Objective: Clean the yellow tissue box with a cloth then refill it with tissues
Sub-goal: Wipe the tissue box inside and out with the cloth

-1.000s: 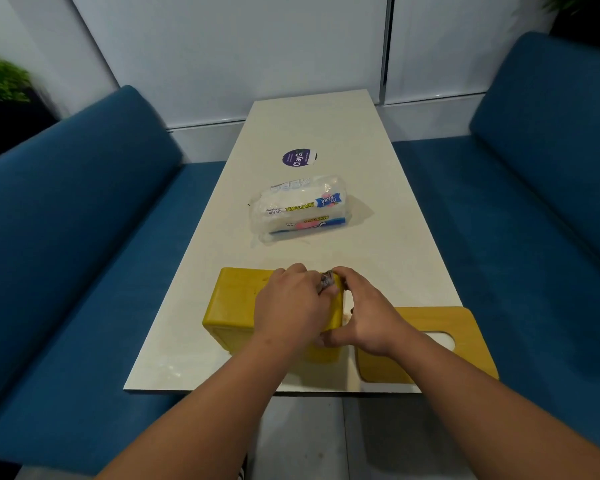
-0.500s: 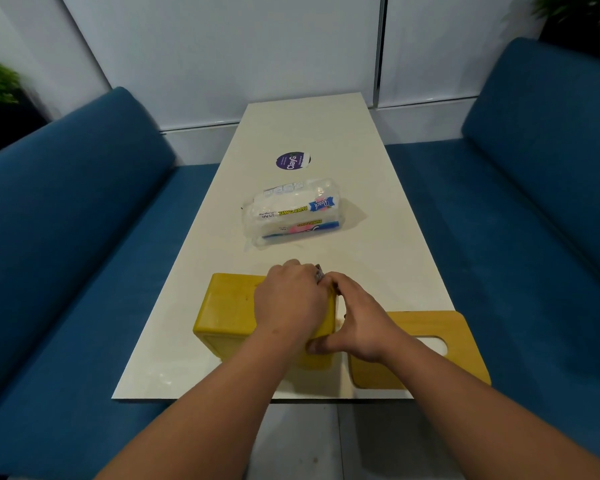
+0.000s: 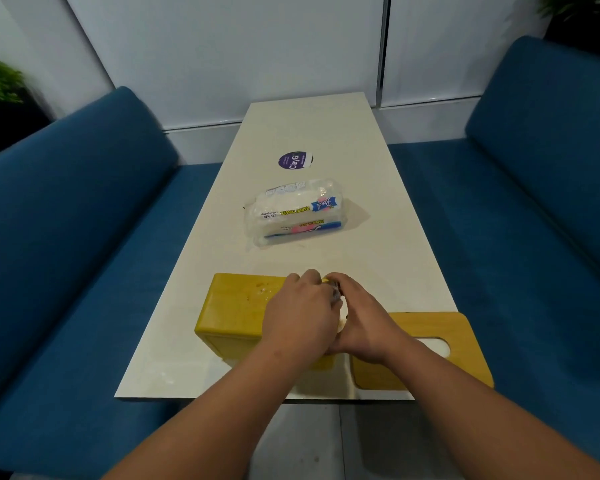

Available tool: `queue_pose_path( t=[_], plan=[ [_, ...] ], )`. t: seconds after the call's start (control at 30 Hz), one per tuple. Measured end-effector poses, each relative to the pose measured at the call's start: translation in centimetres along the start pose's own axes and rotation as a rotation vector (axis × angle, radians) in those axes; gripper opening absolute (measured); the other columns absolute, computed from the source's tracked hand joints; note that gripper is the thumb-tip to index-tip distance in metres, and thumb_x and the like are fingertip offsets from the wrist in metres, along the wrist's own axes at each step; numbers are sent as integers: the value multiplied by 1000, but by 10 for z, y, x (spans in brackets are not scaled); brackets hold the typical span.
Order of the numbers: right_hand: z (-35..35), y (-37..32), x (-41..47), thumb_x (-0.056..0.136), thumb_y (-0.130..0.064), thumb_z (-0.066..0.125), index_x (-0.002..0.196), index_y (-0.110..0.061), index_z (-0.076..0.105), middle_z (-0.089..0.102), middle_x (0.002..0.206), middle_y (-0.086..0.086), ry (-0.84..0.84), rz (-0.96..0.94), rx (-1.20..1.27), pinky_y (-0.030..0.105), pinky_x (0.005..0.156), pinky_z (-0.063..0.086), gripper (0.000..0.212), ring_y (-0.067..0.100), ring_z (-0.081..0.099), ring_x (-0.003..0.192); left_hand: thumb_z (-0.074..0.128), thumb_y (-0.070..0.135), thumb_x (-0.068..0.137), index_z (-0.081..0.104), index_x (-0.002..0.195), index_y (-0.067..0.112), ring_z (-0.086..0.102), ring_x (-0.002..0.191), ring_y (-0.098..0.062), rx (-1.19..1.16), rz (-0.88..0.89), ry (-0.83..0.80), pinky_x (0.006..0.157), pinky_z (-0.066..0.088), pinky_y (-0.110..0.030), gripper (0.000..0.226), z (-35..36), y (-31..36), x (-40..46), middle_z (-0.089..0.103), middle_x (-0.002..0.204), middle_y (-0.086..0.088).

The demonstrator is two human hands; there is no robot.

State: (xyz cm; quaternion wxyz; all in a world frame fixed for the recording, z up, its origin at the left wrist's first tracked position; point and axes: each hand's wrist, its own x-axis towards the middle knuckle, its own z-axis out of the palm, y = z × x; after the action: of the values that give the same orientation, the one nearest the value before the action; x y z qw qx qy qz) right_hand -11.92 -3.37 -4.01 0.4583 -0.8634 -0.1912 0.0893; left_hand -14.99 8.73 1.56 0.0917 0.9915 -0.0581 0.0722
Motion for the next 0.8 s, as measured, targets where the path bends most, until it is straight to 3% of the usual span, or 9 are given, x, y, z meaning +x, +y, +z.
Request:
queue_pose_path(
  t=[0.07, 0.2, 0.43, 0.53, 0.7, 0.8],
  plan=[
    [0, 1, 1, 52, -34, 87, 135, -26, 37, 47, 127, -9, 0, 9, -23, 29, 97, 43, 97, 12, 49, 113, 42, 38, 98, 67, 108, 19, 46, 98, -20, -27, 61, -6, 74, 40, -33, 33, -1, -6, -17, 54, 106, 2],
    [-1, 1, -2, 41, -54, 82, 138, -33, 31, 42, 128, -13, -5, 46, -38, 31, 96, 44, 112, 10, 45, 114, 48, 39, 96, 69, 93, 17, 51, 92, -19, -105, -9, 17, 75, 40, -31, 31, -8, -32, -32, 56, 99, 3],
    [-4, 2, -2, 50, -54, 88, 144, -38, 21, 32, 141, -14, -72, 25, -61, 32, 102, 39, 116, 9, 35, 125, 55, 40, 93, 70, 91, 16, 51, 85, -14, -222, 16, -25, 69, 33, -24, 29, -13, -60, -43, 51, 97, 10],
    [-3, 2, -1, 48, -64, 84, 147, -42, 15, 24, 146, -16, -72, -13, -45, 32, 108, 34, 122, 6, 29, 131, 54, 39, 94, 71, 96, 16, 52, 89, -15, -198, 18, -2, 69, 32, -24, 28, -11, -58, -44, 54, 102, 7],
    [2, 4, -1, 51, -66, 81, 145, -42, 25, 28, 144, -16, -32, -51, -74, 38, 105, 41, 112, 7, 34, 128, 52, 40, 94, 70, 98, 16, 52, 89, -16, -170, 17, 5, 71, 36, -25, 30, -14, -66, -49, 54, 103, 6],
    [2, 5, 0, 53, -63, 83, 143, -41, 24, 29, 143, -15, -47, -41, -86, 39, 103, 43, 110, 10, 35, 127, 50, 42, 95, 69, 90, 16, 53, 83, -16, -119, -101, 22, 68, 41, -29, 32, -19, -92, -55, 55, 99, 7]
  ],
)
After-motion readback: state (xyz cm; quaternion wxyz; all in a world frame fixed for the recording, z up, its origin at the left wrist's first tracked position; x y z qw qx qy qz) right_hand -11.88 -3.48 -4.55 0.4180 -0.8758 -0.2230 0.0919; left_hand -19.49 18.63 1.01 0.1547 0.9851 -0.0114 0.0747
